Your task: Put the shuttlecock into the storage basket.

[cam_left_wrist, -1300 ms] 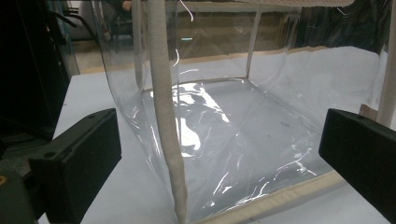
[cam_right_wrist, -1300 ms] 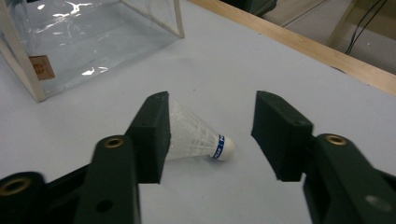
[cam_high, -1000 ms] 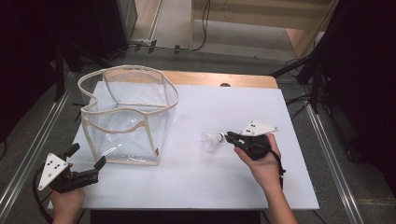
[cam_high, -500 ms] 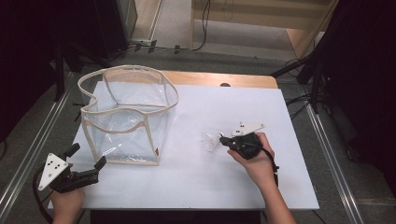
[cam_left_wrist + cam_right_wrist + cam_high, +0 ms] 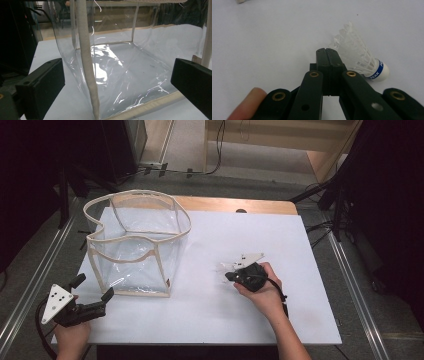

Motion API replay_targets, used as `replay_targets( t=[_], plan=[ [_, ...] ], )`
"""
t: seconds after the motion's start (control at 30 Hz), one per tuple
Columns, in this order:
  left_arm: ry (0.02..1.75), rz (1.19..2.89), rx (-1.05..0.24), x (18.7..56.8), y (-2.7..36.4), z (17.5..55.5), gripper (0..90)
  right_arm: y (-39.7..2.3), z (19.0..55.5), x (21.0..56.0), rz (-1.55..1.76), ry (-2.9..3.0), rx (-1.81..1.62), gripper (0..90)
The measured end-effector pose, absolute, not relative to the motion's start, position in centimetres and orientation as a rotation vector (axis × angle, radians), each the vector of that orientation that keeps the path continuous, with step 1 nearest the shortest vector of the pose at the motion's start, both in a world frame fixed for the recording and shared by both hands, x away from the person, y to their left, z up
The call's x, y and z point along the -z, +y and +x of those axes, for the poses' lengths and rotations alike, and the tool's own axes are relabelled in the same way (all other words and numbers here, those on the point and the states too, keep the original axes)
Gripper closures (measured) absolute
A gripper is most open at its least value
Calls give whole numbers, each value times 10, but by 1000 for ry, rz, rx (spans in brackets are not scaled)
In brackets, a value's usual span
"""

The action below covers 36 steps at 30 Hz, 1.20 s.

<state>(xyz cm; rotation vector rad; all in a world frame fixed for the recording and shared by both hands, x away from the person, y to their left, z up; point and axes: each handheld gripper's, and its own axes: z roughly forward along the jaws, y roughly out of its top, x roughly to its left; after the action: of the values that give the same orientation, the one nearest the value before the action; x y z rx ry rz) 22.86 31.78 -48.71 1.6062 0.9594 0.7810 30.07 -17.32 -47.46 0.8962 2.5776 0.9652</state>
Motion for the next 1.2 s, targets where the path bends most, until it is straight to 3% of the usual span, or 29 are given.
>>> replay_targets(
  t=[1.2],
  plan=[
    [951,1612,-776,487,317,230,0,-155,366,480,1056,2485,-961,878]
  ],
)
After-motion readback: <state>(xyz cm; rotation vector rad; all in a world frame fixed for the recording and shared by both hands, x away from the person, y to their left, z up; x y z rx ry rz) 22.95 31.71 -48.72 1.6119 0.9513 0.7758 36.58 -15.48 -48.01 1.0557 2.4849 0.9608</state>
